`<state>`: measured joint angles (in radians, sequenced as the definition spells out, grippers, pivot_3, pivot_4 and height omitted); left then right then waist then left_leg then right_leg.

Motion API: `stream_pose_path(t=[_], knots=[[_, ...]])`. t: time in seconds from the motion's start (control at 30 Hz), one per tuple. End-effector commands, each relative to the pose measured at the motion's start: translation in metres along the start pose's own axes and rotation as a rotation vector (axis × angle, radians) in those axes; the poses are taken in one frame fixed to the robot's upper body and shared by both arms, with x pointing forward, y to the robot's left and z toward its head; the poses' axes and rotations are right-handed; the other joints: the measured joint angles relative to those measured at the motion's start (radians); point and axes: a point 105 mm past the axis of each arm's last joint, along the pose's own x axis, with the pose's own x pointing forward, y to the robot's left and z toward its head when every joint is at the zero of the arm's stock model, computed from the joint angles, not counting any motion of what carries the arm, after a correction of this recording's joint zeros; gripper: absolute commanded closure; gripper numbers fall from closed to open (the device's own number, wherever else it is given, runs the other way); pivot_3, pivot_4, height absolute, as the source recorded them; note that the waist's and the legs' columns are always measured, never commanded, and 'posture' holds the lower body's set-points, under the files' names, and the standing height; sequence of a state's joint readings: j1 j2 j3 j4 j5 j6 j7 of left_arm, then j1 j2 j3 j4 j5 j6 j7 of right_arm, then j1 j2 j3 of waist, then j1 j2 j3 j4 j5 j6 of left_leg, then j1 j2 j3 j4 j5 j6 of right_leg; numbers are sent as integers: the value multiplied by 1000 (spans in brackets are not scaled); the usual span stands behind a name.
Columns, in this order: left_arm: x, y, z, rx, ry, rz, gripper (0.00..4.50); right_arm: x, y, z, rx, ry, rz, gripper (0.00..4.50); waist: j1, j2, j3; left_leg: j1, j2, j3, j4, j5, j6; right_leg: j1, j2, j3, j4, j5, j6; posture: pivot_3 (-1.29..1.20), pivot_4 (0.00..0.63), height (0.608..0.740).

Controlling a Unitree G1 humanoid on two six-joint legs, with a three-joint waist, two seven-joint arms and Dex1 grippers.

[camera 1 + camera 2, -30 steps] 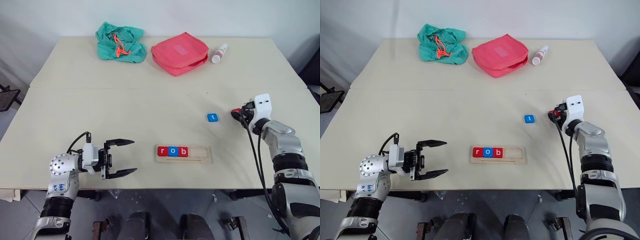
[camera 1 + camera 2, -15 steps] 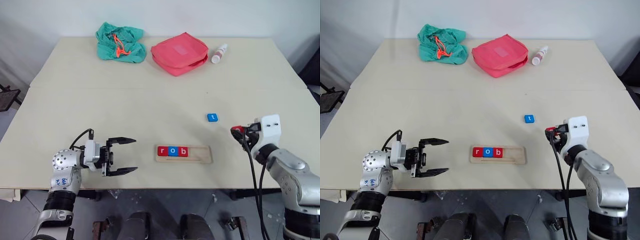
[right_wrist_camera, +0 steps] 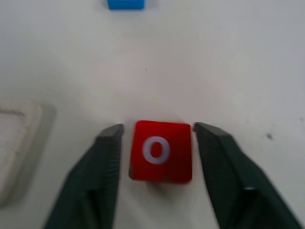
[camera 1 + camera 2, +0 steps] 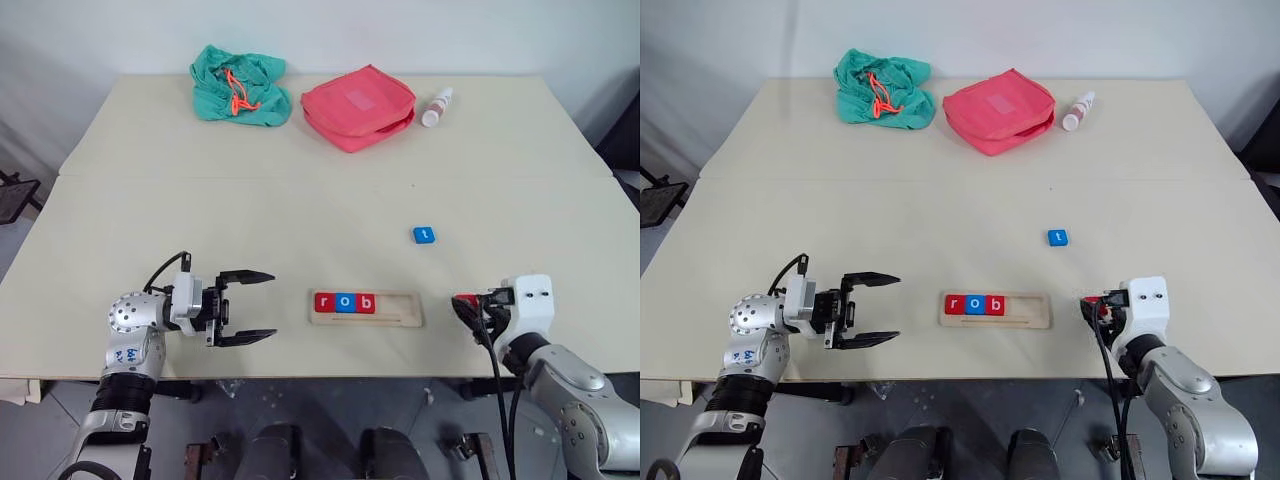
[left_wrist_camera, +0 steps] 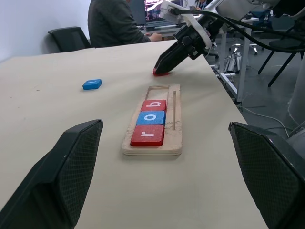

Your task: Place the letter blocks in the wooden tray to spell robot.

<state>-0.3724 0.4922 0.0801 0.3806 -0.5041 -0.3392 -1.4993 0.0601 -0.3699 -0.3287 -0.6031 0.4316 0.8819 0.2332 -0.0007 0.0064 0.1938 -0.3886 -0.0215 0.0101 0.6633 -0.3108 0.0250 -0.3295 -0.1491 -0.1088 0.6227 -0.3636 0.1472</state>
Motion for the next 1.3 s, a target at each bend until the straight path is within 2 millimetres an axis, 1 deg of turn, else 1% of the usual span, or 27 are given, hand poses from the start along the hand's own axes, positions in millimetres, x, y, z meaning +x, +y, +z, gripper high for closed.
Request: stream_pose_path(t=[0.03,0.07,0.1,0.13,0.3,0.4,0.5,0.6,0.67,0.77,0.93,1.07,1.17,1.27,1.3], knots=[[-2,-1,8,33,-3,-14,0,-2,1,9,-13,-51,11,724,2,0,0,0,0,0,0,0,0,0,0,0,0,0,0,0,150,740],[-2,-1,8,32,-3,-13,0,-2,0,10,-15,-57,12,369,2,0,0,0,0,0,0,0,0,0,0,0,0,0,0,0,150,740],[-2,-2,8,32,-4,-12,0,-3,-1,11,-21,-62,16,148,2,0,0,0,0,0,0,0,0,0,0,0,0,0,0,0,150,740],[-2,-2,8,31,-5,-10,0,-3,-3,14,-35,-68,29,66,1,0,0,0,0,0,0,0,0,0,0,0,0,0,0,0,150,740],[0,-5,9,31,-15,2,0,-6,-13,27,-127,-54,122,66,2,0,0,0,0,0,0,0,0,0,0,0,0,0,0,0,150,740],[3,-7,9,33,-24,10,0,-9,-14,33,-229,-16,226,66,3,0,0,0,0,0,0,0,0,1,0,0,0,0,0,0,150,740],[7,-10,11,32,-36,18,0,-14,-13,31,-392,72,384,66,2,0,0,0,0,1,0,0,0,1,0,0,-2,0,0,0,150,740],[9,-13,11,32,-45,31,0,-17,-18,26,-516,144,505,66,3,0,0,0,1,1,0,0,0,2,0,-1,-3,0,0,0,150,740],[9,-14,12,33,-48,42,0,-12,-26,28,-597,183,554,66,2,0,0,1,0,0,0,0,0,4,0,-1,-4,0,0,0,150,740],[9,-16,13,34,-47,55,0,-5,-30,32,-670,214,642,66,1,0,0,1,0,1,1,0,1,4,0,-1,-5,0,0,0,150,740],[7,-20,14,36,-39,81,0,6,-42,24,-830,316,749,66,2,0,0,0,0,0,1,0,1,4,0,-2,-6,0,0,0,150,740],[6,-22,15,37,-33,97,0,12,-43,24,-857,347,796,66,3,0,0,0,0,-1,2,0,1,5,-1,-4,-6,0,0,0,150,740],[4,-24,15,37,-27,114,0,20,-46,20,-896,378,812,66,1,0,0,0,1,-1,2,0,1,5,-1,-4,-7,0,0,0,150,740],[4,-26,16,37,-26,121,0,24,-46,19,-892,391,806,626,2,0,0,0,1,-1,2,0,1,5,0,-4,-7,0,0,0,150,740],[5,-27,16,37,-26,121,0,24,-46,20,-891,390,807,935,2,0,0,0,1,-1,2,0,1,5,0,-4,-7,0,0,0,150,740]])
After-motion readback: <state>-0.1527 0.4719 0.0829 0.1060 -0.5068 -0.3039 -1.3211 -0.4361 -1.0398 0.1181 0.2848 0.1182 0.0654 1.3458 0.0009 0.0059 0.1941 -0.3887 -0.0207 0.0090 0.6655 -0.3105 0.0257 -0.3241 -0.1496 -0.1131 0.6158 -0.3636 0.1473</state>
